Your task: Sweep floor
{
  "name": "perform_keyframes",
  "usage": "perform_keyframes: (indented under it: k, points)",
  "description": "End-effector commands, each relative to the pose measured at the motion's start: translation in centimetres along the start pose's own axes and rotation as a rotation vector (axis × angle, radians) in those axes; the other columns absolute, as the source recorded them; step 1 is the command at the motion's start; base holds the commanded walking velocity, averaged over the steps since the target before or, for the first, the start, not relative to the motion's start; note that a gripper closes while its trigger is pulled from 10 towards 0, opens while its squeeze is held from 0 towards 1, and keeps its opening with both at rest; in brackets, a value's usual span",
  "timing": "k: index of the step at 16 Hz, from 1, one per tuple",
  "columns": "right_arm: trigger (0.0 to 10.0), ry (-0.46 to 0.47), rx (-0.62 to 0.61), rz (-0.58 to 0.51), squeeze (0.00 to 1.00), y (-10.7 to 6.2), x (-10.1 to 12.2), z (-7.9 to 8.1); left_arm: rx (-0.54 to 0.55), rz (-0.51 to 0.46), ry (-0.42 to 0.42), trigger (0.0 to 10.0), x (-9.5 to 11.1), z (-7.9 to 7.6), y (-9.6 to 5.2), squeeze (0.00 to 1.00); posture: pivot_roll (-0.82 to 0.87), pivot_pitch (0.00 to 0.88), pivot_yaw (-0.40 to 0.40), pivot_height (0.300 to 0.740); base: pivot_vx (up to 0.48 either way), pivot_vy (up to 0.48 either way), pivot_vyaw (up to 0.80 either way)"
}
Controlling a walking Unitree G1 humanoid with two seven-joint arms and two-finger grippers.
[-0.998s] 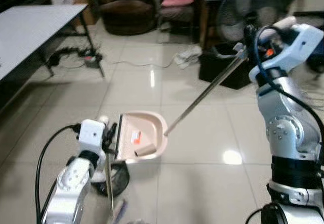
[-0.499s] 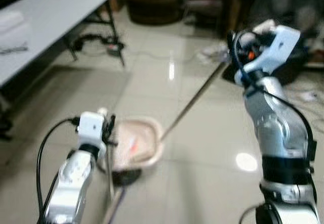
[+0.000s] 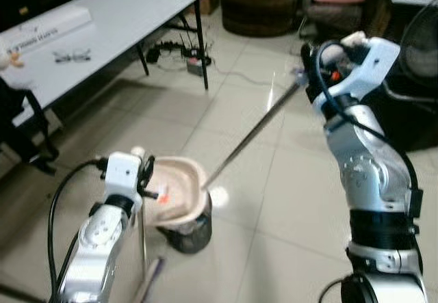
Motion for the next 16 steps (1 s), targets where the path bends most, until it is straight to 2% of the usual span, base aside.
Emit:
perform_keyframes:
  k: [1,9,11,16]
  points:
    - [10.0,-0.022,-0.02,-0.059,0.0,-0.1,1.7,-0.7,-0.006,-0.03,0.005,10.0,0.8,-0.3,0.2,0.0,-0.03,0.0,0.078,0.74,0.304,0.0,0.0]
    - [10.0,-0.121,0.021,-0.114,0.0,0.1,2.0,0.2,0.007,-0.025,-0.006,10.0,0.6,-0.4,0.3,0.0,-0.04,0.0,0.084,0.74,0.0,0.0,0.0]
    - [10.0,-0.154,0.049,-0.132,0.0,0.4,1.9,1.0,0.001,-0.024,-0.008,10.0,0.6,-0.6,0.5,0.0,-0.04,0.0,0.086,0.74,0.0,0.0,0.0]
    - [10.0,-0.223,0.184,-0.193,0.0,1.1,0.6,4.6,0.0,-0.02,-0.006,10.0,0.5,-0.6,0.6,0.0,-0.03,0.0,0.082,0.74,0.0,0.0,0.0]
Point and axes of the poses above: a point about 5 cm out from each wrist's last joint towards the gripper, its own y axis pointing out of the wrist towards the gripper, its own x axis along the axis of the wrist's last joint, z = x × y, the point moved 2 cm from there along y, pointing out of the wrist towards the gripper, and after that the axes turned 10 degrees about -y, right-handed, at the moved point
